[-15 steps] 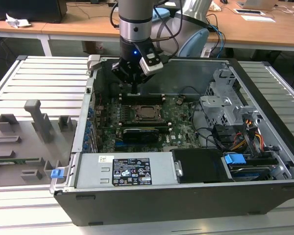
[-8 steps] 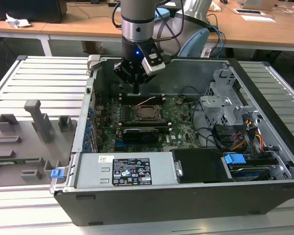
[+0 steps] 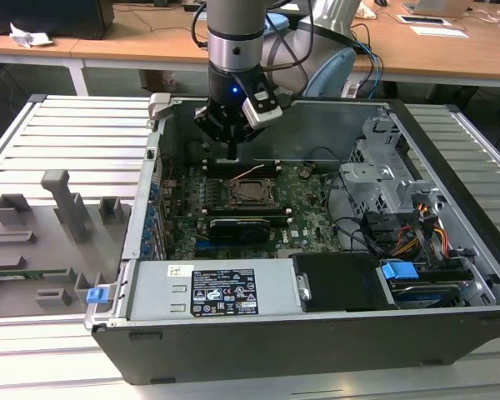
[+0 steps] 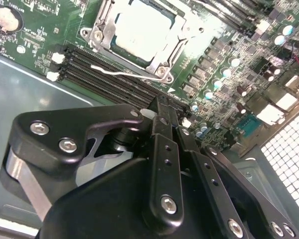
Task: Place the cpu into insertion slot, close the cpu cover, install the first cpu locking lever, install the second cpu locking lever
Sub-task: 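Install the first cpu locking lever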
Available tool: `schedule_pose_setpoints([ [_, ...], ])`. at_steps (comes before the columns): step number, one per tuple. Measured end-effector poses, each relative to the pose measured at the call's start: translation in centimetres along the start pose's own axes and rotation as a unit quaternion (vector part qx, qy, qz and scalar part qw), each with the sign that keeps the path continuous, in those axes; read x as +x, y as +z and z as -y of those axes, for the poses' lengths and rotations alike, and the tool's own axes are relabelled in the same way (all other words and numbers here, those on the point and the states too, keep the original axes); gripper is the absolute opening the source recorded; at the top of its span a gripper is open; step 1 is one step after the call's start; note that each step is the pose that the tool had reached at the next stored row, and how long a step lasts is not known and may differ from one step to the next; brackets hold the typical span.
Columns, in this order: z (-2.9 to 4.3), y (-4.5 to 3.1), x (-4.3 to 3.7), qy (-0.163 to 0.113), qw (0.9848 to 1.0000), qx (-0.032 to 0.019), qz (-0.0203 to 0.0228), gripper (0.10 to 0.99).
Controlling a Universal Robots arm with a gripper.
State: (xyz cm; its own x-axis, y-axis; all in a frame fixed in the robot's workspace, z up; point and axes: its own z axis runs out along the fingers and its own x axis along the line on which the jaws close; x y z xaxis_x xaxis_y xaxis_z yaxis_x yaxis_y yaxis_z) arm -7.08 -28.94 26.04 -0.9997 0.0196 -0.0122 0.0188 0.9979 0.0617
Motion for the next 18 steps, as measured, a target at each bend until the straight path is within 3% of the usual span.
schedule_pose_setpoints([
  [2,0.07,0.05,-0.01,-0.001,1.0000,-0.0053,0.0000,0.106],
  [18,0.15,0.81,-0.29,-0.009,0.9999,-0.0053,-0.0007,0.106],
])
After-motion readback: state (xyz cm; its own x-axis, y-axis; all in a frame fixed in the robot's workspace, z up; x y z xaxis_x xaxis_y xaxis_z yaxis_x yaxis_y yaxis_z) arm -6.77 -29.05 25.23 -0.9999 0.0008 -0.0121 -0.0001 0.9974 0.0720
